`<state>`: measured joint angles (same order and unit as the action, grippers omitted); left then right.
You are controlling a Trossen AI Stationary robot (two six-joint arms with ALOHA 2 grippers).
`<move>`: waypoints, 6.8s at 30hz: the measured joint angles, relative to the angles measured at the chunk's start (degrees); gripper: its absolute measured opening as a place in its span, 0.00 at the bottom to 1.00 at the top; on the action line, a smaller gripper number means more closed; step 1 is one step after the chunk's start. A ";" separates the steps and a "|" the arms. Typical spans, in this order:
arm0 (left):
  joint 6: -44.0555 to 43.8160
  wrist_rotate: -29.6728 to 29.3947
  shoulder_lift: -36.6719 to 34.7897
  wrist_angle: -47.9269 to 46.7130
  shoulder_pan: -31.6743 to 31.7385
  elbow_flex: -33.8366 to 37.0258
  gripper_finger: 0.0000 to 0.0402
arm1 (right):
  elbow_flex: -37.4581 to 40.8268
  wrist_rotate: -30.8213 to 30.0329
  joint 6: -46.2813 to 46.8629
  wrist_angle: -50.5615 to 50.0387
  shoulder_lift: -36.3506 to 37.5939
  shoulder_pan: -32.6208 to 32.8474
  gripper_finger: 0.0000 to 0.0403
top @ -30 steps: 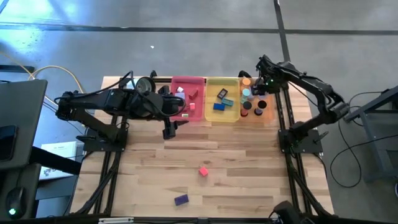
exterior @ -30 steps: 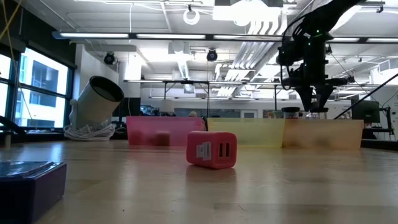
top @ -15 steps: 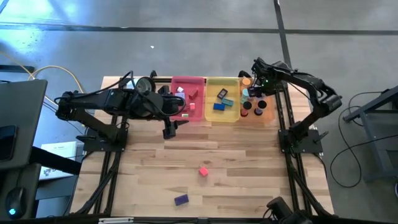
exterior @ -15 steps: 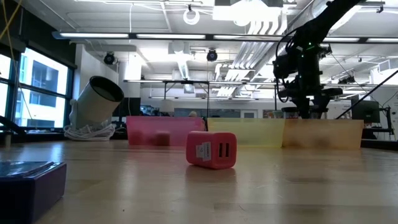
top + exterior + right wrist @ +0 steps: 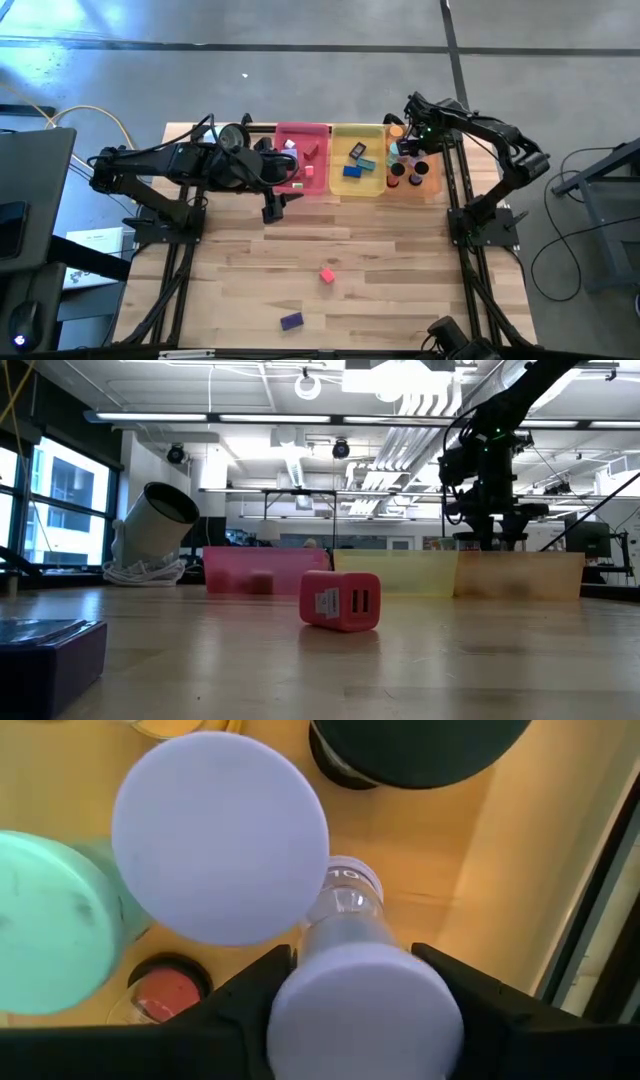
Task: Pick & Place Office items
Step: Put the violet hourglass into the orange bin, then put the pink charger adapter into the red bin
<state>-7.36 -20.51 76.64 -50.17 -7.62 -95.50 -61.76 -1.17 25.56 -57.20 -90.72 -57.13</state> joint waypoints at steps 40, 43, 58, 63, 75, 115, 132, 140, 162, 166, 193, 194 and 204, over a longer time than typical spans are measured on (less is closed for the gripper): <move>0.00 3.06 0.00 -2.41 0.00 0.00 0.75 | 0.00 1.34 -4.39 0.42 0.00 0.14 0.61; 0.02 3.06 0.00 -2.62 0.00 0.00 0.75 | 0.00 1.33 -3.97 0.42 0.00 0.14 0.72; -0.02 3.02 -0.03 -3.02 0.00 0.00 0.75 | -0.04 -1.13 -0.92 0.95 8.99 0.14 0.93; -0.80 2.99 -0.09 -6.22 0.00 0.00 0.75 | -0.04 -1.90 -0.13 0.92 16.51 0.14 0.92; -8.25 2.86 -0.09 -17.14 -0.03 0.00 0.75 | -0.09 7.24 6.13 14.01 37.21 4.61 0.92; -31.19 -8.34 -1.55 -21.62 -30.76 0.04 0.75 | 0.00 -28.40 27.25 38.10 8.25 82.45 0.92; -30.84 -8.31 -1.43 -21.70 -30.34 0.08 0.75 | -0.03 -17.86 32.34 56.44 -10.78 84.94 0.92; -30.82 -8.28 -0.76 -21.94 -30.34 0.15 0.75 | -0.02 -17.92 31.19 56.16 -15.59 85.03 0.92; -33.04 -8.35 0.00 -21.72 -30.40 0.61 0.75 | 0.00 -20.33 21.72 58.82 -21.20 84.86 0.92; -33.09 -8.52 1.16 -21.64 -30.42 0.74 0.75 | 0.00 -20.95 18.81 59.76 -21.20 84.86 0.92; -36.67 -7.52 3.43 -19.22 -32.67 0.76 0.75 | -0.51 -20.54 17.75 61.80 -23.95 84.31 0.92; -37.23 -7.54 3.43 -19.18 -32.82 0.76 0.75 | -0.43 -20.89 17.67 61.37 -24.18 84.34 0.92; -37.70 -7.91 3.43 -15.91 -33.55 0.76 0.75 | -0.46 -21.98 17.53 60.91 -25.38 83.03 0.81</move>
<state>-45.06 -28.42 80.07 -66.08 -41.17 -94.74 -62.22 -23.15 43.09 3.71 -116.09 25.90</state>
